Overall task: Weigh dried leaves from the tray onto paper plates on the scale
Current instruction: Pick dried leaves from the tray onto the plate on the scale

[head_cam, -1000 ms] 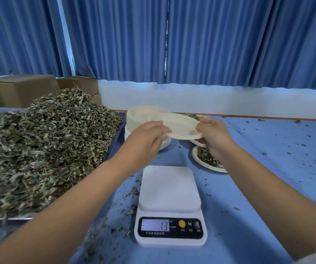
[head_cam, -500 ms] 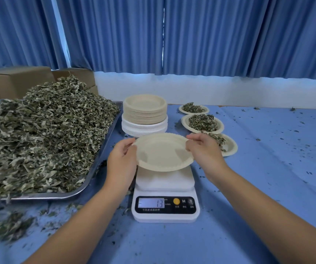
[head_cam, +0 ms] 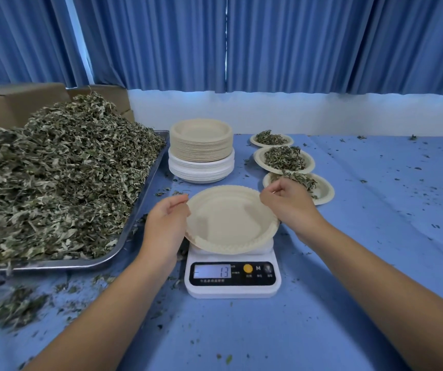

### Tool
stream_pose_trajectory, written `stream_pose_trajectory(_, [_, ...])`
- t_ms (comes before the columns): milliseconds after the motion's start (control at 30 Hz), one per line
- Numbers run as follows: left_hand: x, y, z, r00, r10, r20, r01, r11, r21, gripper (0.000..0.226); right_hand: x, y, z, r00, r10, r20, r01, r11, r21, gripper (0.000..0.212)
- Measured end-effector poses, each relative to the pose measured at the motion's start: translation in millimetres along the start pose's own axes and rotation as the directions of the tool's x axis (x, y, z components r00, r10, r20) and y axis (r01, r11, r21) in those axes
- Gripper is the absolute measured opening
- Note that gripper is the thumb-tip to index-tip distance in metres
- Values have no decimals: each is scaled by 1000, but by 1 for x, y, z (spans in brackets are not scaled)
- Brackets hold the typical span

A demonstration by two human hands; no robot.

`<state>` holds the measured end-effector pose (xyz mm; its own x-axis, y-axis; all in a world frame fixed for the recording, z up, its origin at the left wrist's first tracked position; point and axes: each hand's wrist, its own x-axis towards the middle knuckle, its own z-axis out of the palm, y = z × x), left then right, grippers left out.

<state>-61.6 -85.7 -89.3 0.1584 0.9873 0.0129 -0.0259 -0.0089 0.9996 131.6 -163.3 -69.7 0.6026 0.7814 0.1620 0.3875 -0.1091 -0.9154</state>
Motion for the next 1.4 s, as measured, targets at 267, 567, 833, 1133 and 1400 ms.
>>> stream_pose_trajectory(267, [0,-3,2,1000,6,-7,-5,998,58,29,7,10,4,1000,19,10,-18,998,-58,5])
stream_pose_trajectory(567, [3,-1,-1,997,-56,-62,51,996,-80,23,9,12,3,999,26,-39,-28,999,-42,20])
stream_pose_trajectory(833, [7,2,-4,978,-206,-26,179,900,-397,29,15,16,0,997,37,-68,-38,999,-8,20])
stream_pose_trajectory(1133, [8,5,-9,952,-301,48,272,767,-581,38,15,17,1,988,-91,-122,90,996,-21,4])
stream_pose_trajectory(1400, [9,3,-10,948,-315,54,281,739,-612,37,13,12,-2,977,-191,-91,187,981,-59,9])
